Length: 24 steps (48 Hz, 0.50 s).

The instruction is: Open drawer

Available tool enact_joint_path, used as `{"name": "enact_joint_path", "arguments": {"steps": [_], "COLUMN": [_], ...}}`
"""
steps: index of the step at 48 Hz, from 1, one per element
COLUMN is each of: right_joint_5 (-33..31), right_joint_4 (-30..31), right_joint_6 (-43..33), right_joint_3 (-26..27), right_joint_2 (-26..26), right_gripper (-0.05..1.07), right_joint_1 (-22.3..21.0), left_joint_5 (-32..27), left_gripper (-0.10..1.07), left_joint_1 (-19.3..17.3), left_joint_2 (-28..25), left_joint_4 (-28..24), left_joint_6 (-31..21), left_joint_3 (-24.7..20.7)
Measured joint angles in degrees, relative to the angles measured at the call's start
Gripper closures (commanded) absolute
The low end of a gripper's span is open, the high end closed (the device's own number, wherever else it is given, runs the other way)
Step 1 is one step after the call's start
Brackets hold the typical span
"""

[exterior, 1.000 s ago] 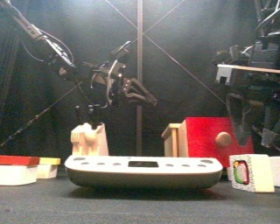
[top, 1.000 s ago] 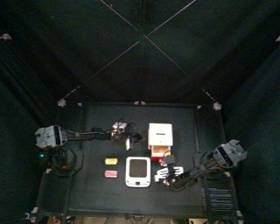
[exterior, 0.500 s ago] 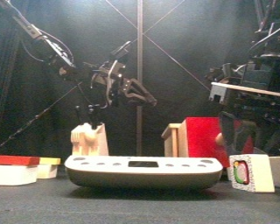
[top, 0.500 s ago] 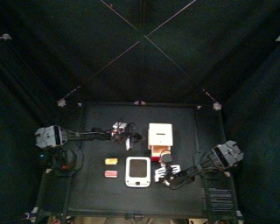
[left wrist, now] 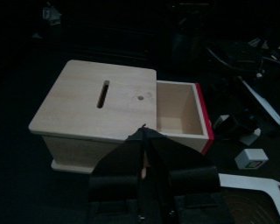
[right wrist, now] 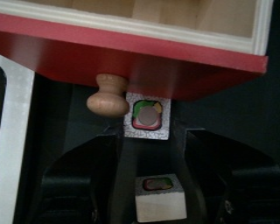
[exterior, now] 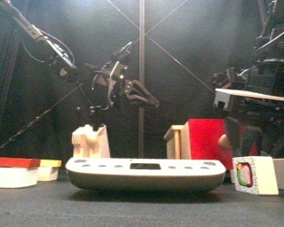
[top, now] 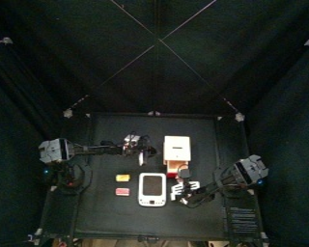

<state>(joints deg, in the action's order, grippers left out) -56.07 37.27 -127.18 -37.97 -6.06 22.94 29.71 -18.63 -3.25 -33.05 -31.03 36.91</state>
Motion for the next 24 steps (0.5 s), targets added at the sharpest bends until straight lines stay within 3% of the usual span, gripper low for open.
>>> {"name": "enact_joint_path", "arguments": {"steps": [24], "right_joint_5": [3.78], "right_joint_4": [-0.79], "right_joint_6": [-0.18], "right_joint_3": [-1.67], "right_joint_2": [-0.62], "right_gripper": [0.20], "right_joint_1": [-1.49], "left_joint_5": [0.00], "left_gripper": [0.49], "left_joint_1": [-0.09], "left_joint_2": [-0.18], "left_joint_4": [0.09], "left_joint_6": [0.00], "left_joint_3": [0.09]}}
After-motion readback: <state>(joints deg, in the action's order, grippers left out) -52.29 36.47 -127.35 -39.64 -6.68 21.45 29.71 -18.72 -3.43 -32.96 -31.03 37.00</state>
